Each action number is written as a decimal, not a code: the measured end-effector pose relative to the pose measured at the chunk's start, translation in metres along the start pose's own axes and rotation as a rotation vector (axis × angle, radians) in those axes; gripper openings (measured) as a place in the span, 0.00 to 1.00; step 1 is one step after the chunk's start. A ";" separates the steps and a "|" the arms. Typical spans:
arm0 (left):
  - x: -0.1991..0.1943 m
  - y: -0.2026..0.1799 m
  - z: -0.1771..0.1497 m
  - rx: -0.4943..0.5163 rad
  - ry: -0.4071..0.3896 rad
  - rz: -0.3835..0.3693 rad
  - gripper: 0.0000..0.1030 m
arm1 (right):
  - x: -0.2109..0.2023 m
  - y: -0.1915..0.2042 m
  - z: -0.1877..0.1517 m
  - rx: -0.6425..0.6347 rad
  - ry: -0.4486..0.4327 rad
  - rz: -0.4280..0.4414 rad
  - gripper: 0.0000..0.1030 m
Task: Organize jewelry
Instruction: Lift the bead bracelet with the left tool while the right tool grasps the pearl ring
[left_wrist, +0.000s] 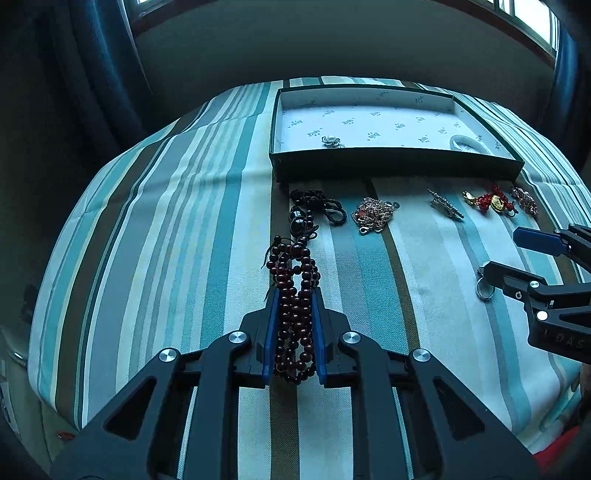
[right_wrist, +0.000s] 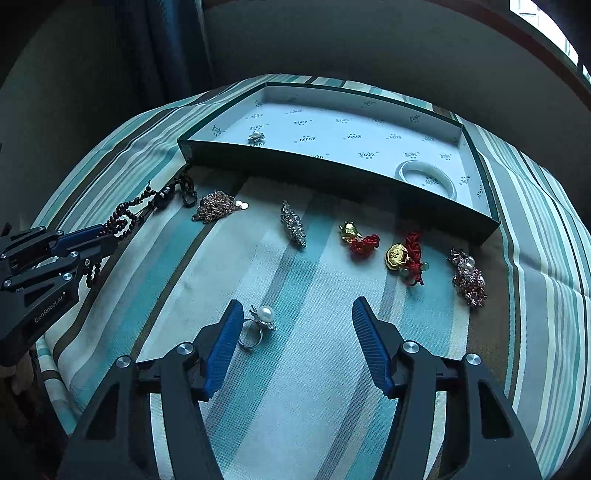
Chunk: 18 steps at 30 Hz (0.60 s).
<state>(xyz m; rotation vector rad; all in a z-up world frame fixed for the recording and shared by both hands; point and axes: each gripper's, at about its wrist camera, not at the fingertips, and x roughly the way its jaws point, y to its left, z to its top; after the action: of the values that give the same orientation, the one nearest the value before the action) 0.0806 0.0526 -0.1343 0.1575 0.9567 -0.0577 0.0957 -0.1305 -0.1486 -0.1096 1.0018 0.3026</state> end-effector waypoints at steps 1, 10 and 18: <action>0.000 0.001 0.000 -0.004 -0.001 0.002 0.16 | 0.002 0.002 0.000 -0.002 0.004 0.002 0.59; 0.002 -0.001 0.001 -0.008 0.000 -0.011 0.16 | 0.011 -0.001 -0.001 0.018 0.037 -0.004 0.48; 0.001 -0.007 0.002 0.005 -0.003 -0.020 0.16 | 0.009 -0.003 -0.002 0.021 0.030 0.031 0.18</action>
<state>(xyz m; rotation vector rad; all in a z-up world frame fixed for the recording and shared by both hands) 0.0823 0.0457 -0.1351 0.1525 0.9550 -0.0783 0.0997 -0.1322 -0.1578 -0.0794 1.0371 0.3194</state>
